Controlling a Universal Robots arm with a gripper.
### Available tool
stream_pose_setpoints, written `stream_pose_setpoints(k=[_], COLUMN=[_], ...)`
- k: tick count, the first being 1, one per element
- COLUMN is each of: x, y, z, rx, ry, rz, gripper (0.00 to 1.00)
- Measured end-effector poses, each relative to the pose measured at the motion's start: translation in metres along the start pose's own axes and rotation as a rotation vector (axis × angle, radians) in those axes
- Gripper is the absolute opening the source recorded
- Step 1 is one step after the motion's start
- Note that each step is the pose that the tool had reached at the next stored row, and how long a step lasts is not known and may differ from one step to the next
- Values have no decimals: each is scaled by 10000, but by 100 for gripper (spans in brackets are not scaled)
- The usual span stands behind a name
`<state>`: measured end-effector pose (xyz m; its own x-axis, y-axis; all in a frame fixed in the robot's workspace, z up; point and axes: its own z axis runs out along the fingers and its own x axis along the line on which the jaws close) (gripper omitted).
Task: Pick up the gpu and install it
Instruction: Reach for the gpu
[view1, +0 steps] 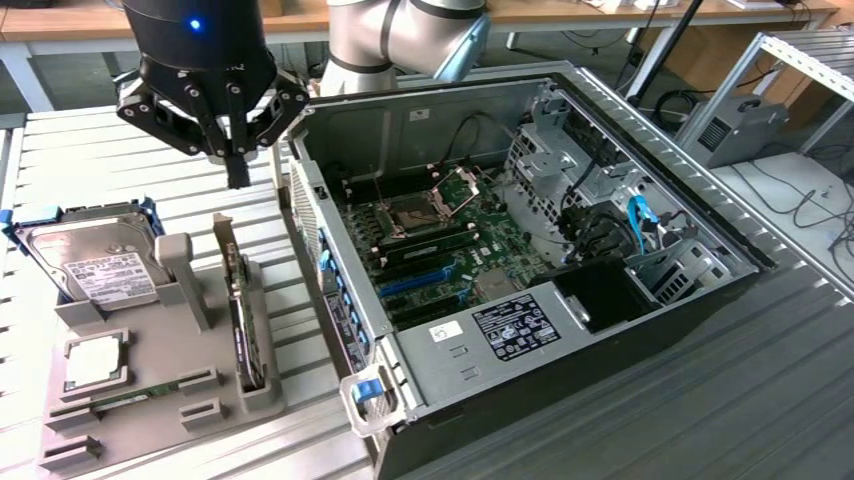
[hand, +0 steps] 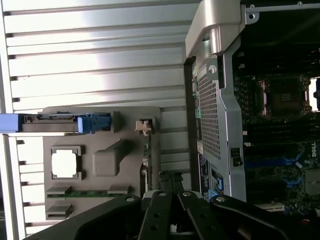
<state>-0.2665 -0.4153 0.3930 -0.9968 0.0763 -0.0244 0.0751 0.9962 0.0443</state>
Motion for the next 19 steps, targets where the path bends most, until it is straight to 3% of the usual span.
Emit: stream_pose_setpoints(k=[4,19], x=[-10,-12], y=[-121,-157], z=[-4,-5], rx=[0,-1], ry=[0,0], rz=[-1,-1], gripper=[11,11])
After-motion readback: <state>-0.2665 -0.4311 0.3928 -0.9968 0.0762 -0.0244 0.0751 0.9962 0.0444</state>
